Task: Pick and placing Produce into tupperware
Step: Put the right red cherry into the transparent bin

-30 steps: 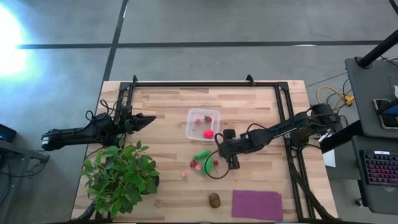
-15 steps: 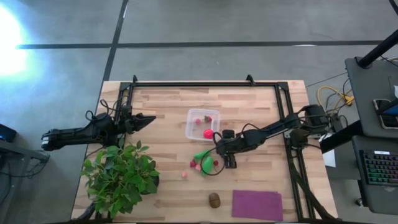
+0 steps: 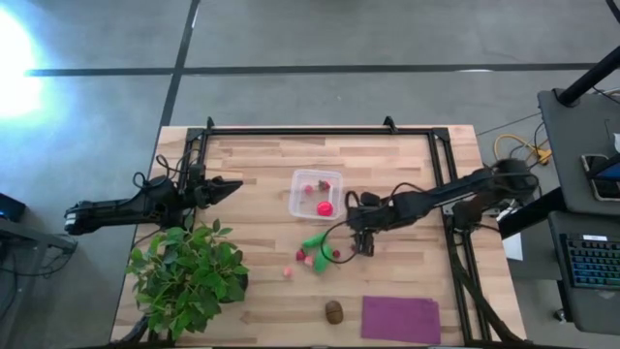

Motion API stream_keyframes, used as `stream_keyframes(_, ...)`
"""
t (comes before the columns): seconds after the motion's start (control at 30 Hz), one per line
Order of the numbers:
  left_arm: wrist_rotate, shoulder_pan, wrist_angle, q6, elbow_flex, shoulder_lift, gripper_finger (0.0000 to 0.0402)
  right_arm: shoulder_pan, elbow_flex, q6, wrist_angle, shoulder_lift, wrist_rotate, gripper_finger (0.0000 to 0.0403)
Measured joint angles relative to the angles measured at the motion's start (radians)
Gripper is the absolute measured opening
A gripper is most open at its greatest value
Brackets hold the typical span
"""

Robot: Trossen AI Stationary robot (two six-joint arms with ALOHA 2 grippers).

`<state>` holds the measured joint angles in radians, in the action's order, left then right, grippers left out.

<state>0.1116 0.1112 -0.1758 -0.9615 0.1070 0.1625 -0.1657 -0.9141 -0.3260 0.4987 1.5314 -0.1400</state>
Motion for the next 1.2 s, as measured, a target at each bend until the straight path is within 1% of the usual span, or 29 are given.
stream_keyframes(0.13,0.0,0.0,0.0,0.0,0.0,-0.001,0.0201,-0.028,0.003,-0.055,0.017,0.006,0.051,0.0221)
stream_keyframes(0.3,0.0,0.0,0.0,0.0,0.0,0.0,0.0201,-0.12,-0.006,-0.116,-0.05,0.076,0.106,0.0221)
stream_keyframes(0.37,0.0,0.0,0.001,0.0,0.0,0.0,0.0201,-0.152,-0.027,-0.128,-0.053,0.109,0.09,0.0221)
stream_keyframes(0.47,0.0,0.0,0.001,0.0,0.0,-0.001,0.0201,-0.181,-0.054,-0.13,-0.053,0.142,0.035,0.0221)
stream_keyframes(0.67,0.0,0.0,0.0,0.0,0.0,0.0,0.0201,-0.178,-0.08,-0.147,-0.058,0.185,-0.018,0.0221)
stream_keyframes(0.97,0.0,0.0,0.001,0.0,0.0,0.0,0.0201,-0.179,-0.078,-0.147,-0.051,0.191,-0.019,0.0219)
stream_keyframes(1.2,0.0,0.0,0.001,0.0,0.0,0.0,0.0201,-0.178,-0.074,-0.147,-0.026,0.191,-0.022,0.019)
